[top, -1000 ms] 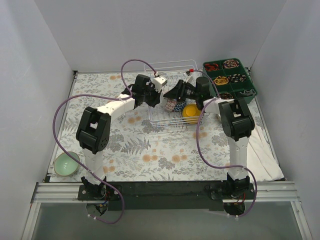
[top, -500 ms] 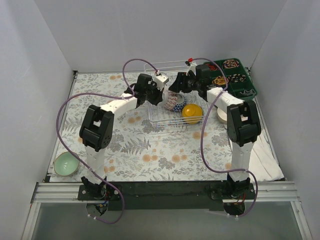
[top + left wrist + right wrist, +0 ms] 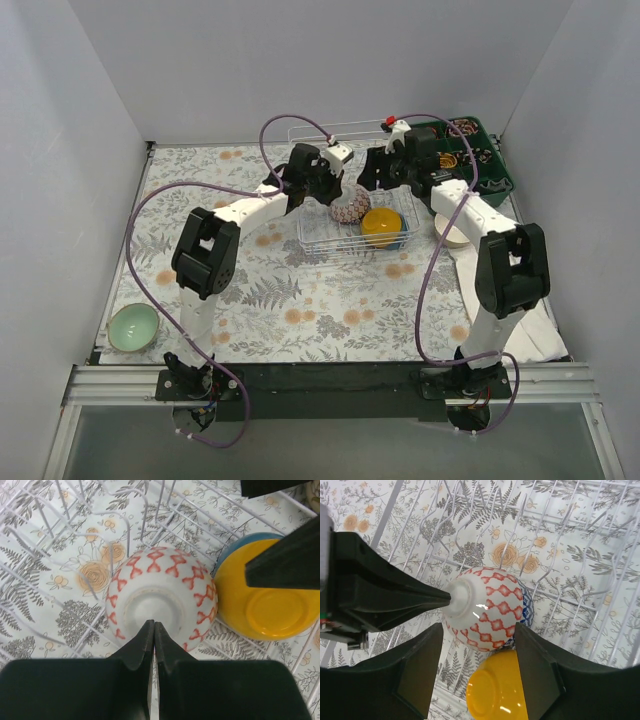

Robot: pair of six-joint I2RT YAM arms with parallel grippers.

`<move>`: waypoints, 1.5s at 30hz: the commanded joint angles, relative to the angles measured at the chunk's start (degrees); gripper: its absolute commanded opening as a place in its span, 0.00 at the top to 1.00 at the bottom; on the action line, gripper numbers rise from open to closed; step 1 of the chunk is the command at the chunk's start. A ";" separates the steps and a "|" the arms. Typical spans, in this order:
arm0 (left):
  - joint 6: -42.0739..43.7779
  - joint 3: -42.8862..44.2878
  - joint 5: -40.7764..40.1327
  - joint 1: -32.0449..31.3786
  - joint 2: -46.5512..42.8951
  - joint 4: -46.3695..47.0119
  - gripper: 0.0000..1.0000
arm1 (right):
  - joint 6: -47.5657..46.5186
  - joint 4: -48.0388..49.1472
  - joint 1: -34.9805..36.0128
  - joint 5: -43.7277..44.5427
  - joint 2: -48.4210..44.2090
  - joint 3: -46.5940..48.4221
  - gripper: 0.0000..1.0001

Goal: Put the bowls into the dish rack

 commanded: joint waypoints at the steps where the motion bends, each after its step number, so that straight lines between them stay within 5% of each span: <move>1: -0.86 2.47 0.33 -1.78 -0.15 2.37 1.00 | -4.97 -0.69 -1.29 1.27 -6.16 -2.57 0.33; 10: -1.48 4.32 -0.63 -3.36 0.12 3.43 1.00 | -11.64 -5.08 -6.48 -5.39 -12.75 -6.09 0.34; 13: -1.57 5.28 -1.51 -3.71 -1.72 3.60 1.00 | -18.76 -11.49 -7.53 -13.49 -13.02 -5.91 0.49; 14: -1.48 5.46 -2.12 -3.71 -2.60 3.60 1.00 | -20.43 -12.29 -7.54 -14.63 -13.28 -6.43 0.67; 16: -1.66 5.11 -4.57 -3.80 -4.62 3.52 0.99 | -24.12 -16.22 -7.45 -17.80 -13.55 -6.09 0.83; 19: -2.27 2.57 -14.58 -3.62 -10.06 2.47 0.62 | -27.82 -18.87 -7.10 -18.51 -13.99 -5.04 0.99; 20: -2.01 1.87 -18.53 -3.71 -12.51 1.50 0.41 | -28.52 -19.32 -6.84 -17.90 -13.73 -4.68 0.99; 24: 1.33 -7.87 -25.41 -3.01 -20.79 0.00 0.22 | -32.92 -20.03 -5.61 -17.19 -12.15 -3.72 0.99; 32: 3.00 -23.61 -27.18 1.73 -32.40 -2.81 0.13 | -36.87 -21.52 -1.48 -16.22 -7.31 -1.43 0.99; 45: 5.11 -26.70 -27.18 6.92 -33.55 -1.49 0.13 | -37.93 -25.92 -0.06 -11.57 -2.30 -0.55 0.99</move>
